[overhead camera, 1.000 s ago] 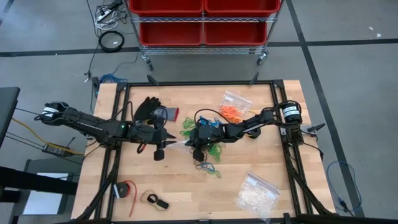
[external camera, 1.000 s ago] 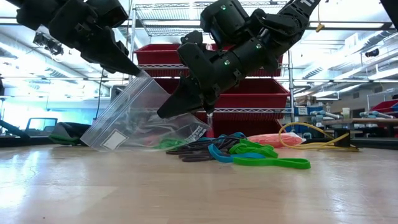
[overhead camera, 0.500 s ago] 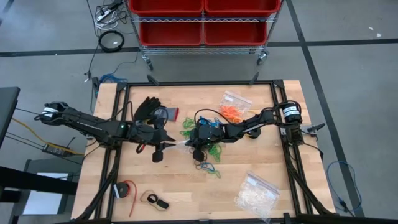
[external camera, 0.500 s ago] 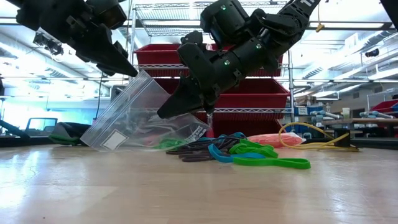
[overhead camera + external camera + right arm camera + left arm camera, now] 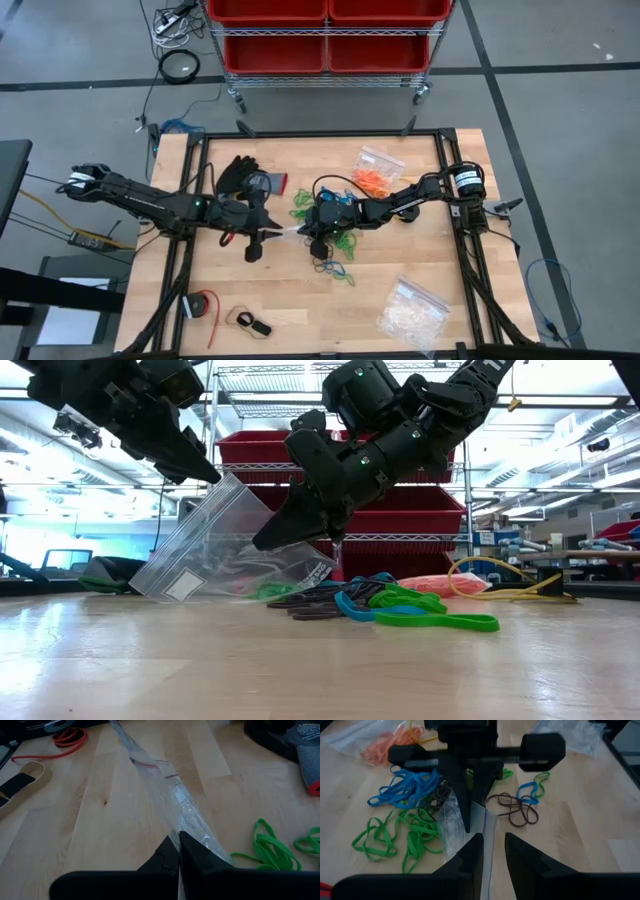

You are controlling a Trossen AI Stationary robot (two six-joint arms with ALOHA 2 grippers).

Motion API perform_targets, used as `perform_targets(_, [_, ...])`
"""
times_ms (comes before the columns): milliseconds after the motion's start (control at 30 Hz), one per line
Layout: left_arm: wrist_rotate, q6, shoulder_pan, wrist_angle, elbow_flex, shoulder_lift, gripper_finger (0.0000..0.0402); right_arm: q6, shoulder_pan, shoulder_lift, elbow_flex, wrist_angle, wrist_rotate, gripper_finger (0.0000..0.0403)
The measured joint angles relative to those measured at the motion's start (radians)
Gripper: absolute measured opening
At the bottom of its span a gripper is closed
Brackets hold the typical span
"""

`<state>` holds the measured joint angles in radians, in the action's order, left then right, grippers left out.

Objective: Sort rubber bands
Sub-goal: Open the transparent zip bag

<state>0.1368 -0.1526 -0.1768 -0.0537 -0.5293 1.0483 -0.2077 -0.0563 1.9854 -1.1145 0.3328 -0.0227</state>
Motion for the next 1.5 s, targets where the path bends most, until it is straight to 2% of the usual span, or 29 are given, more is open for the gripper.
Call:
perform_targets(200, [0.029, -0.001, 0.0, -0.01, 0.001, 0.046, 0.0088, -0.001, 0.0, 0.0, 0.0, 0.0, 0.0, 0.0])
perform_targets(900, [0.03, 0.017, 0.0, -0.014, 0.001, 0.03, 0.0088, -0.002, 0.0, 0.0, 0.0, 0.0, 0.0, 0.0])
perform_targets(1500, [0.092, 0.017, 0.0, -0.037, 0.0, 0.029, 0.0088, -0.003, 0.0, 0.0, 0.0, 0.0, 0.0, 0.0])
